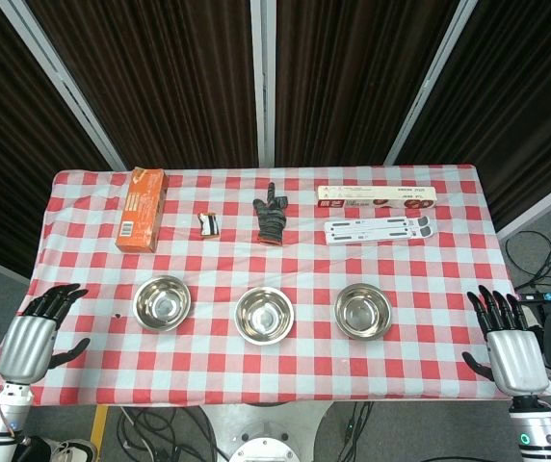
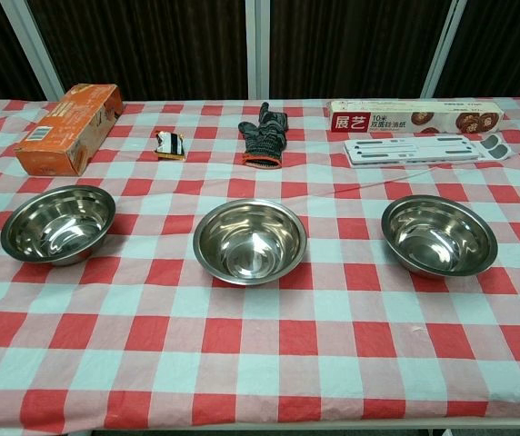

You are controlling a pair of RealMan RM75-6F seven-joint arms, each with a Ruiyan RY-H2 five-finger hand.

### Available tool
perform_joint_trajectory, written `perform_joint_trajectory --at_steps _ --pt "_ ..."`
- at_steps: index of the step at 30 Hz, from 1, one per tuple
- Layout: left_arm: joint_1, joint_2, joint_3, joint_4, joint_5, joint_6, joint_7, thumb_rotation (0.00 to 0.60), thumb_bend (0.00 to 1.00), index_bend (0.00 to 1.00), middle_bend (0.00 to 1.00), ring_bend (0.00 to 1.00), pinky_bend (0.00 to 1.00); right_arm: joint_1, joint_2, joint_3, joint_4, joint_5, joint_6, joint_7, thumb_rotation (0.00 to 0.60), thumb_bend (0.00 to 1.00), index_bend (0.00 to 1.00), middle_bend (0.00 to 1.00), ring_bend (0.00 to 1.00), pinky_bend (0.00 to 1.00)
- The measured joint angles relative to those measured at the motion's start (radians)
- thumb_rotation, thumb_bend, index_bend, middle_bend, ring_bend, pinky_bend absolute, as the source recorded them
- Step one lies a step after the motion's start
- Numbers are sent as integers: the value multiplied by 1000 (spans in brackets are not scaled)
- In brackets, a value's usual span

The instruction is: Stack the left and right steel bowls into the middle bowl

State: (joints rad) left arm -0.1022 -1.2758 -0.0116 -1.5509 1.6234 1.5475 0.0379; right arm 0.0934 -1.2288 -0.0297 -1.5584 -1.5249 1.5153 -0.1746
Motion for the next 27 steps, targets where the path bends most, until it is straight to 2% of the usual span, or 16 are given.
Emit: perform_joint_trajectory --at_steps 14,21,24,27 --pt "-5 2 -5 -13 -12 -10 5 600 197 263 275 199 309 -2 17 13 -41 -8 -22 -1 600 85 0 3 0 0" --pt "-2 4 0 -11 -14 -9 -9 600 198 262 275 200 309 12 30 13 -69 -45 -39 -33 600 84 0 57 0 4" --pt "0 -2 1 1 -15 -8 -16 600 198 262 276 199 309 25 27 11 -65 -75 -49 -51 600 85 16 98 17 51" --pt "-1 -3 -1 1 -12 -3 -18 600 197 263 276 200 309 43 12 11 -49 -94 -71 -67 600 96 126 185 103 148"
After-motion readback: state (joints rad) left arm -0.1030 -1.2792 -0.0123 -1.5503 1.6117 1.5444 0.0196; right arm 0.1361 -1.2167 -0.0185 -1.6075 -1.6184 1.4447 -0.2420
